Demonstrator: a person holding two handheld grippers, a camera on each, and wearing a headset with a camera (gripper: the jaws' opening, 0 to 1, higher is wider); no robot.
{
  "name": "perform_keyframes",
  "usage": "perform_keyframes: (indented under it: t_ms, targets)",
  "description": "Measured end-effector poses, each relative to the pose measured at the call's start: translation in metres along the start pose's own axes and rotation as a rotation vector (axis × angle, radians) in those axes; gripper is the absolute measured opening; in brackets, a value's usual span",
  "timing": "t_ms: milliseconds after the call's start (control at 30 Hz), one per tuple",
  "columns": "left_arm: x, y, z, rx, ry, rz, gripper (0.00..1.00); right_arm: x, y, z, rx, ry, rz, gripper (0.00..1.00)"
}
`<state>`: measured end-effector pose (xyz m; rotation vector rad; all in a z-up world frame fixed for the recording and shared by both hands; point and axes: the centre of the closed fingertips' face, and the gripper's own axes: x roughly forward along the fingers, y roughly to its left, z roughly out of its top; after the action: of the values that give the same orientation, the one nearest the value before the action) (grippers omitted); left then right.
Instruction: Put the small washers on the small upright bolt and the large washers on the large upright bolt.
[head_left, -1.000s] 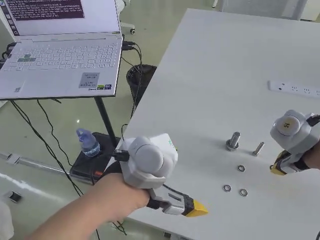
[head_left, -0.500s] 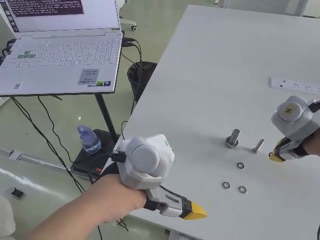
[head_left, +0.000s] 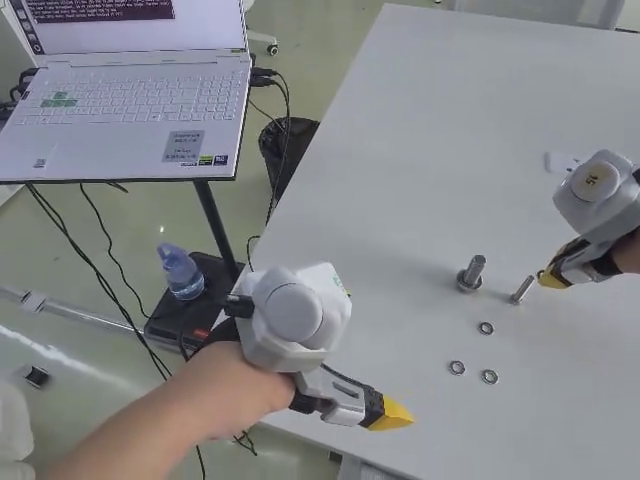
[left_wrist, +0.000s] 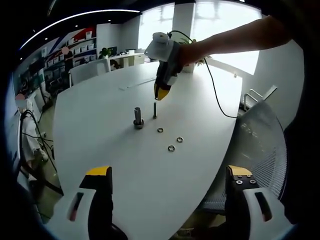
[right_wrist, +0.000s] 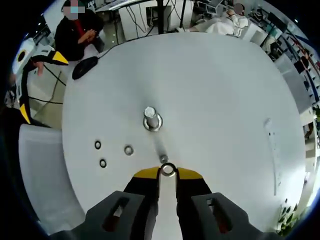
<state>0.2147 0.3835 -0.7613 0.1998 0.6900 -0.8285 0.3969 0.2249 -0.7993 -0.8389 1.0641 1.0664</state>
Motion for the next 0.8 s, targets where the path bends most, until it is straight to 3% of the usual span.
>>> perform_keyframes:
  t_ms: [233,800]
  targets:
    - [0.0,-0.002,-0.003,-0.003,0.007,-0.006,0.92,0.008,0.007,0.002,-0.005,0.003,0.011,0.12]
    - [0.001,-0.002,-0.01,-0.013,0.021,-0.015,0.9,0.015,0.005,0.004,-0.013,0.023,0.006,0.12]
